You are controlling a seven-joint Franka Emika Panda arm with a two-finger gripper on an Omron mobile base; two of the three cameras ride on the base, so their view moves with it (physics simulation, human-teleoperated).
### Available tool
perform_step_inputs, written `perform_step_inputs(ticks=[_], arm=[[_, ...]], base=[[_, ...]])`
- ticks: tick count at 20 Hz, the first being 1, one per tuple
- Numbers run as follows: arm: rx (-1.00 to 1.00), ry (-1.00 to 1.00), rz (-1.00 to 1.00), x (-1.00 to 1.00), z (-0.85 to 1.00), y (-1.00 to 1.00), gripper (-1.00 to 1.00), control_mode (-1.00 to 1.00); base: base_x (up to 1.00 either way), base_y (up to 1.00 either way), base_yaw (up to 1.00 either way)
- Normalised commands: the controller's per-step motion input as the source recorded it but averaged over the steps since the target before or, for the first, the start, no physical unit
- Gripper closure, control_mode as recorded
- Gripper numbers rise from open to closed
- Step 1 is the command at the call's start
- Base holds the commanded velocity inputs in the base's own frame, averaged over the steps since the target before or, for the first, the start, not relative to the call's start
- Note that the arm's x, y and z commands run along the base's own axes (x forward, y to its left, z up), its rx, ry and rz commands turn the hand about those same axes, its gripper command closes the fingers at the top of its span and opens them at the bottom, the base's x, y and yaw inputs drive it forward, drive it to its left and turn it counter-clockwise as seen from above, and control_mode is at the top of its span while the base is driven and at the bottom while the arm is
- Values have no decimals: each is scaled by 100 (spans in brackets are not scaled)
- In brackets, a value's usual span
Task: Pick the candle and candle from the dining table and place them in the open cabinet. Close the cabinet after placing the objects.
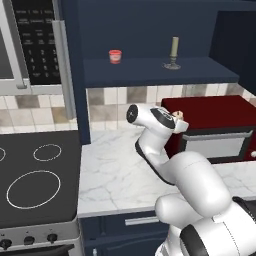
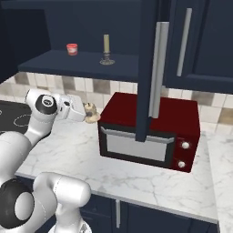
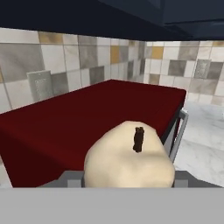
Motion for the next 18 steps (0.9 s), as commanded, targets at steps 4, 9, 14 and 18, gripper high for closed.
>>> perform_step_inputs(ticks=[4,9,14,18], arm=[[0,0,0,0,0,0,100,100],[0,0,0,0,0,0,100,100],[0,0,0,0,0,0,100,100],[0,0,0,0,0,0,100,100]], base=[[95,-16,1],[94,-16,2],[37,-3,-9],[29,8,-25]])
